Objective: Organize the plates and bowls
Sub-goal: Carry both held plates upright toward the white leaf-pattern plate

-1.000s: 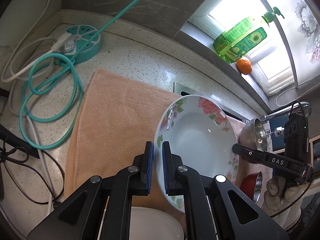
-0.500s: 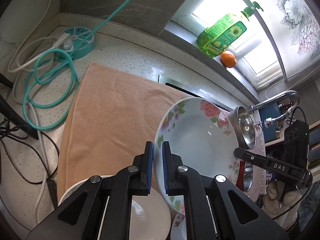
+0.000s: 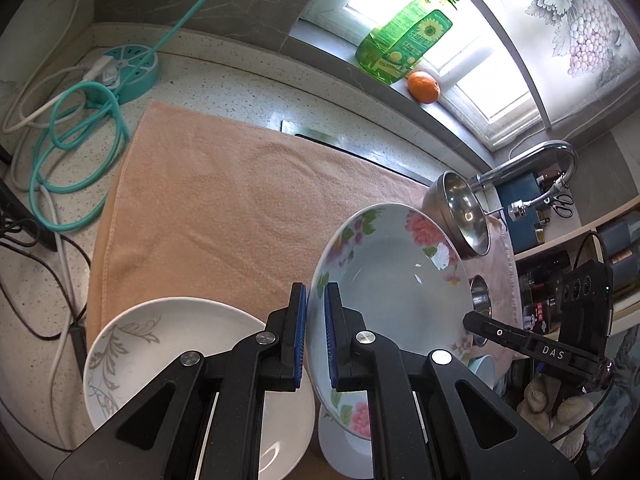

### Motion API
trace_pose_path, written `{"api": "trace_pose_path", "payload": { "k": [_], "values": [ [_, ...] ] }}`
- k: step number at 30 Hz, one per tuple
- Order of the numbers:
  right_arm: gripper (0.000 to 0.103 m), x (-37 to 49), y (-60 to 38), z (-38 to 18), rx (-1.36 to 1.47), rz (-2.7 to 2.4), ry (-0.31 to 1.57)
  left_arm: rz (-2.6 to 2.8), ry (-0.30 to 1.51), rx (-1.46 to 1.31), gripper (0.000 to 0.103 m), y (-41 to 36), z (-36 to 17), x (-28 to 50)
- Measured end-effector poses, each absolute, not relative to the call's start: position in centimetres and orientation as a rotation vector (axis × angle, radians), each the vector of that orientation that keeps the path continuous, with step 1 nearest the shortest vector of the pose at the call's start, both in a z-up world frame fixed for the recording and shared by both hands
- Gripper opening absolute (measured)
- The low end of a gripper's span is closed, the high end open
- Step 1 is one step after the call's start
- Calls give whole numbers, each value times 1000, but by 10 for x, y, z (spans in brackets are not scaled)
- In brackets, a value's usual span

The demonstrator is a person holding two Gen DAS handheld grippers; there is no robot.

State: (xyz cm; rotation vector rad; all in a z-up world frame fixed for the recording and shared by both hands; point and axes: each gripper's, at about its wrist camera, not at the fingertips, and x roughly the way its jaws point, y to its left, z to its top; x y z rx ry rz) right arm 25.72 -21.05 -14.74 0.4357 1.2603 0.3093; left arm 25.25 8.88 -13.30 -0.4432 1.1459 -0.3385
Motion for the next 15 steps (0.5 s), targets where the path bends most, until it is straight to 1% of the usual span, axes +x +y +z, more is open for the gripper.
{"api": "trace_pose_path", "payload": {
  "k": [8, 15],
  "values": [
    [8, 227, -219, -146, 434, 279, 1231, -375, 1181, -421, 7, 77, -141, 240],
    [8, 201, -221, -155, 452, 246, 1226, -390, 1199, -403, 7, 71, -145, 233]
  ]
}}
